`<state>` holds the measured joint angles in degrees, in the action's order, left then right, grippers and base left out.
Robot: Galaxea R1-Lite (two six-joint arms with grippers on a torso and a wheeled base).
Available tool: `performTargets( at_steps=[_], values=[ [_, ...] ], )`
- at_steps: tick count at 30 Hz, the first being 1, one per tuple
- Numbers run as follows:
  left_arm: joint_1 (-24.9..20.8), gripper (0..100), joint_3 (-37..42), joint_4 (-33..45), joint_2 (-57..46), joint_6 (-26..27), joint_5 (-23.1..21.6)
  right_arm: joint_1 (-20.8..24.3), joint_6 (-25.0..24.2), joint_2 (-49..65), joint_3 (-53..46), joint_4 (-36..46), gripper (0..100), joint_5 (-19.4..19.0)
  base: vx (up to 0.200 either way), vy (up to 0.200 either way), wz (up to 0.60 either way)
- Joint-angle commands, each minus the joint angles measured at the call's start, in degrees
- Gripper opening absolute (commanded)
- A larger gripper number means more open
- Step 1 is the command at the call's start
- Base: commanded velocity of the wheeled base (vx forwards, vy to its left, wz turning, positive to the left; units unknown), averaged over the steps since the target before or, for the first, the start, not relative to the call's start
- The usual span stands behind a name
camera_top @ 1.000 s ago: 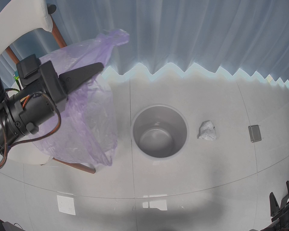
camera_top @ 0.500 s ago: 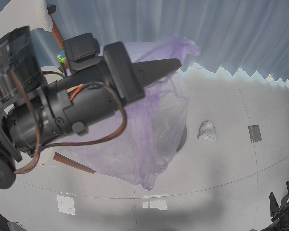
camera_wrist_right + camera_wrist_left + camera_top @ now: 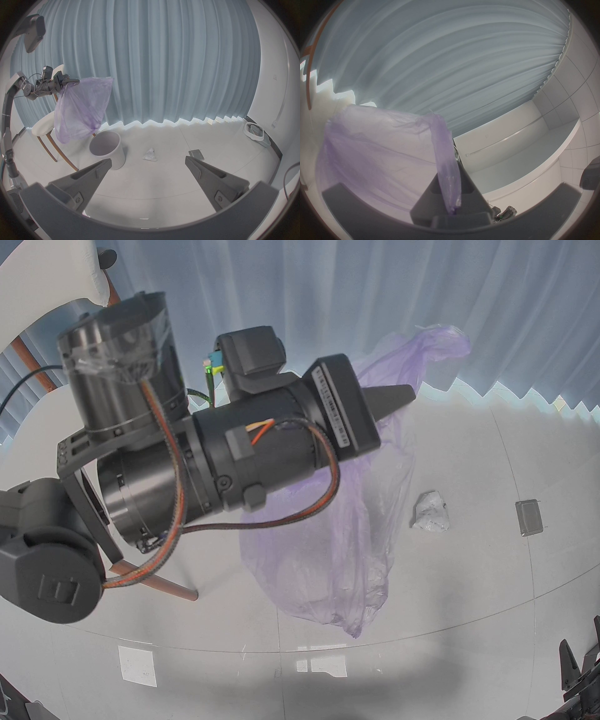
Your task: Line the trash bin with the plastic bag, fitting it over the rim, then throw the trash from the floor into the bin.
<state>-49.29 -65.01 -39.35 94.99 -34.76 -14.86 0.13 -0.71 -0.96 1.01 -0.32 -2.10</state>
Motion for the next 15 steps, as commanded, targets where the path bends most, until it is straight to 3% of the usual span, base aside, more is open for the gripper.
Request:
performTargets(
  at_steps=[1, 11, 15],
  values=[
    [0.9, 0, -0.1, 0.0, 1.4, 0.0, 0.1, 0.0, 0.0, 1.0, -1.0, 0.0, 100, 0.0, 0.000, 0.000, 0.00],
    [1.8, 0, 0.9, 0.2, 2.0, 0.4, 0.4, 0.0, 0.0, 1.0, -1.0, 0.0, 100, 0.0, 0.000, 0.000, 0.00],
    [4.1, 0, 2.8, 0.1, 2.5, 1.2, 0.4, 0.0, 0.0, 1.0, -1.0, 0.0, 100, 0.0, 0.000, 0.000, 0.00]
  ],
)
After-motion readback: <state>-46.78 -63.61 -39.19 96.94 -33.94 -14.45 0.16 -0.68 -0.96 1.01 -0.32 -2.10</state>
